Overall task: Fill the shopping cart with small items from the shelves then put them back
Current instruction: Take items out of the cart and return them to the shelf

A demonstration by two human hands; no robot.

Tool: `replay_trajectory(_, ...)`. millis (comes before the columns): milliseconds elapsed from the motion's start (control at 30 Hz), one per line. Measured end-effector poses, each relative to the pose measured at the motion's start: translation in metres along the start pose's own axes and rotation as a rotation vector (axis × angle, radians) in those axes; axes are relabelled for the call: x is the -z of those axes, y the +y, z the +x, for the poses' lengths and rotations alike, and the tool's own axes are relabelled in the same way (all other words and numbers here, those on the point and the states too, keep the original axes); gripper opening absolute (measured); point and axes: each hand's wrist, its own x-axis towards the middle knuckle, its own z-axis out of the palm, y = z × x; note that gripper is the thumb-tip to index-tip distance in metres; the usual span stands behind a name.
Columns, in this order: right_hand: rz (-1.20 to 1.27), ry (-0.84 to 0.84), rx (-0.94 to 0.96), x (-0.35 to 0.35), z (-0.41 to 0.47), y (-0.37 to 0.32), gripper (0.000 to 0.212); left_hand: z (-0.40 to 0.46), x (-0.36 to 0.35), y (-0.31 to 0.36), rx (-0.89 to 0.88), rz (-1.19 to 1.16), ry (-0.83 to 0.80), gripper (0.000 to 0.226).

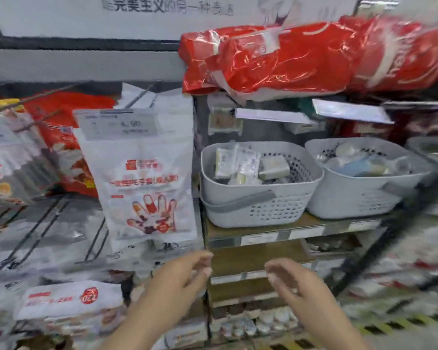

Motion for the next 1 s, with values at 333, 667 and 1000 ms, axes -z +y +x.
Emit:
replay_trajectory(333, 0.110, 0.181, 0.225, 0.096, 0.059, -0.003, 0.014, 0.047, 0.009, 0.060, -0.228, 0.135, 0.133, 0.023)
replay_trajectory(667, -0.024, 0.150, 0.271, 0.115, 0.148, -0.019, 0.015, 0.091, 0.058, 0.062, -0.240, 0.152, 0.225, 0.020)
replay_trajectory(1000, -0.381, -0.003, 0.139, 0.137, 0.193, 0.005, 0.014, 0.160, 0.053, 0.068, -0.182, 0.426, 0.076, 0.028)
